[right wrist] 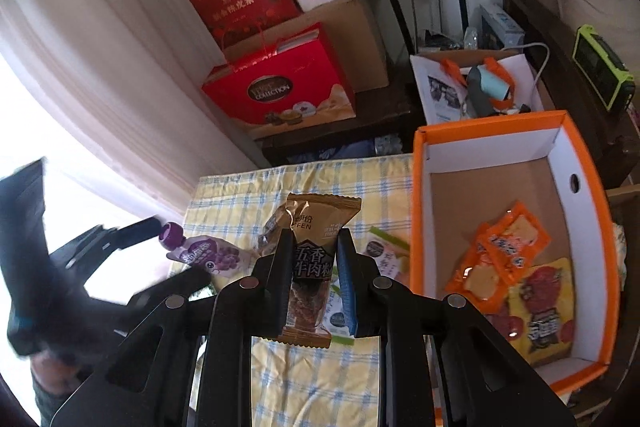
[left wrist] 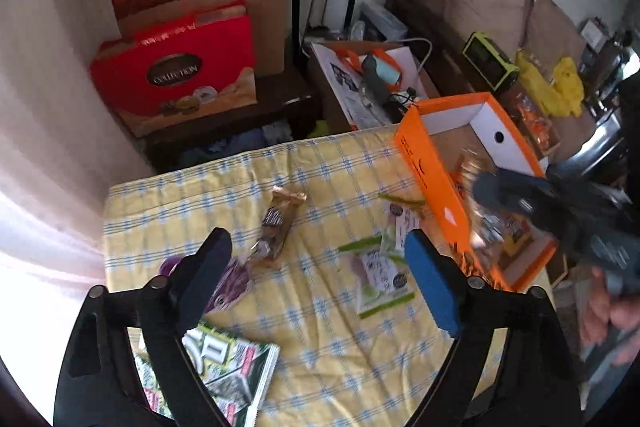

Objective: Organize objects
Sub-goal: 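Grasp another brown wrapped snack with the left gripper while the right holds its snack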

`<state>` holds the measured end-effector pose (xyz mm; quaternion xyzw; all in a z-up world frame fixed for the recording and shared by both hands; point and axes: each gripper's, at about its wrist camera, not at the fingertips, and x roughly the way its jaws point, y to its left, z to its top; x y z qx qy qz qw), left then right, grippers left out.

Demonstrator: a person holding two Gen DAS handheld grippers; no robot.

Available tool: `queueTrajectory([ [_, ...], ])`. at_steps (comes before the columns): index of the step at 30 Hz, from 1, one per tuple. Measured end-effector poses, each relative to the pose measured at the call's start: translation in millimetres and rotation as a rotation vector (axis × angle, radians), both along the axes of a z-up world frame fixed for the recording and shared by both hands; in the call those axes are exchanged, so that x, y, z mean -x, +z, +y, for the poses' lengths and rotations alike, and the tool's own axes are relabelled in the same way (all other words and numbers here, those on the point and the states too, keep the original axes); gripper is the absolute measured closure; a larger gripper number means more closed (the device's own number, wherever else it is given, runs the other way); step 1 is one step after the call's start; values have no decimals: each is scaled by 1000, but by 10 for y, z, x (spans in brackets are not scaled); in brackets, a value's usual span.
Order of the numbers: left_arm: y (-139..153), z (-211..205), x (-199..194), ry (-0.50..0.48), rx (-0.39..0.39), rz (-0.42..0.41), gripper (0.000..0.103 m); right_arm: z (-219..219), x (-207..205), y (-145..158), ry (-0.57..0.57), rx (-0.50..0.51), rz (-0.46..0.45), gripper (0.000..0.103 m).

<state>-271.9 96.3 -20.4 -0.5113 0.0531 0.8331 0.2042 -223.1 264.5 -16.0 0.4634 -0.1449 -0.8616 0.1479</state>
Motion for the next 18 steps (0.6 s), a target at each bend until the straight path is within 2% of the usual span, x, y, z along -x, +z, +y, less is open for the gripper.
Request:
queueTrajectory([
  [4, -150, 159, 203, -6, 84, -6, 25, 108, -68, 104, -3, 6, 15, 83],
  [8, -451, 349, 410, 1, 223, -47, 46, 204, -130, 199, -6, 7, 34, 83],
  [13, -841, 516, 639, 16, 324, -119, 47, 287, -178, 253, -7, 5, 43, 83],
  [18, -1082, 631, 728, -19, 370, -168, 47, 326, -199, 228, -3, -4, 42, 83],
])
